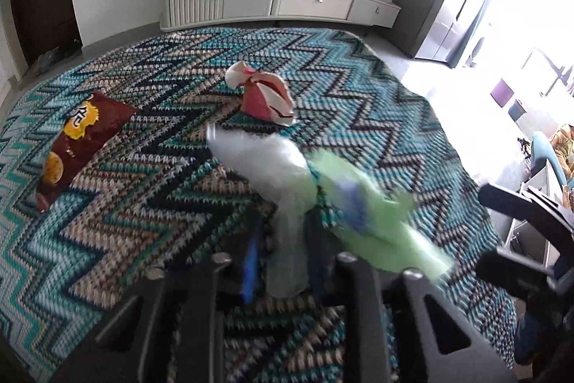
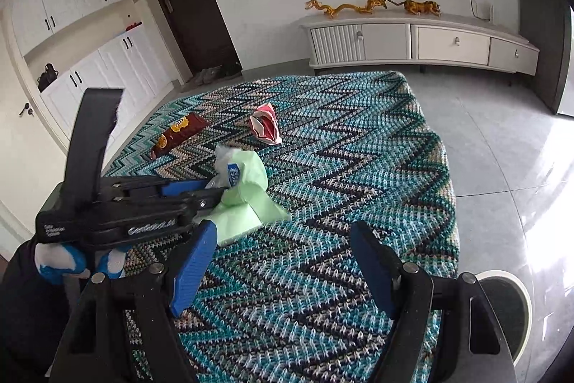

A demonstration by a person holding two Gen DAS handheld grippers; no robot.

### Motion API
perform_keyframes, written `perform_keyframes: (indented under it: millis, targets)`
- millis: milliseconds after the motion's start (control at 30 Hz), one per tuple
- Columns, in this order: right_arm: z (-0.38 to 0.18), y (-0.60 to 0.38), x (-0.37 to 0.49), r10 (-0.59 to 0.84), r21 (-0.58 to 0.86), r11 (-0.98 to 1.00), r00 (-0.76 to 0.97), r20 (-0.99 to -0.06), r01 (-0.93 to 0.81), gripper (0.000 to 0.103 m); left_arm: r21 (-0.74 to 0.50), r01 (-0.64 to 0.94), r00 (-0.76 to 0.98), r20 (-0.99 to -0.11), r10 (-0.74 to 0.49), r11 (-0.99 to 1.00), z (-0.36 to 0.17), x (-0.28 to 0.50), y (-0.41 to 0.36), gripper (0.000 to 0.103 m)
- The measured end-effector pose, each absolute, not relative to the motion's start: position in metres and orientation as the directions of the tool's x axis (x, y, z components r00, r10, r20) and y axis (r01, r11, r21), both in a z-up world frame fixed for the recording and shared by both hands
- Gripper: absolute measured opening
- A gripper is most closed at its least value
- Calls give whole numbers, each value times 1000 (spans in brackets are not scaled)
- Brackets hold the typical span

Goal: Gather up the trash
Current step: 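Grasp the white plastic bag with the left tool while the right tool grasps green paper, then carry the white bag and green paper to the bin and open both tools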

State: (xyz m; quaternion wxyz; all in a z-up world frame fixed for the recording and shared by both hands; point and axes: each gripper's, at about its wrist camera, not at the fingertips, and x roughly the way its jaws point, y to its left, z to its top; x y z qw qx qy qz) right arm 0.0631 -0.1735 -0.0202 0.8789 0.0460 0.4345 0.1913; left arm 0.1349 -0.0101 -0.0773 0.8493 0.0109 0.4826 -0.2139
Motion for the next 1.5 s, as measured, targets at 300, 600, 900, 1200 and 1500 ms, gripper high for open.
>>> perform_keyframes:
  millis: [300, 600, 900, 1200, 1500]
  targets:
    - [-44, -149, 92, 425, 284, 898, 493, -759, -338, 71, -223, 321, 496, -788, -364, 920, -82, 146, 17, 7]
    - [-57, -138, 84, 476, 321, 869, 455, -753, -377, 37, -188, 304, 549, -767, -333, 934, -69, 120, 38, 6]
    - [-21, -157, 38, 491, 323, 864, 506, -709, -386, 19, -168, 338, 602, -717, -350, 926, -30, 63, 34, 6]
    - [20, -172, -16, 497, 330, 866, 571, -654, -375, 18, -40, 336, 700, -658, -278, 941, 15, -9, 14, 6]
    - [45, -185, -54, 481, 322, 876, 618, -622, -359, 18, 106, 324, 785, -585, -204, 940, 47, -69, 0, 6]
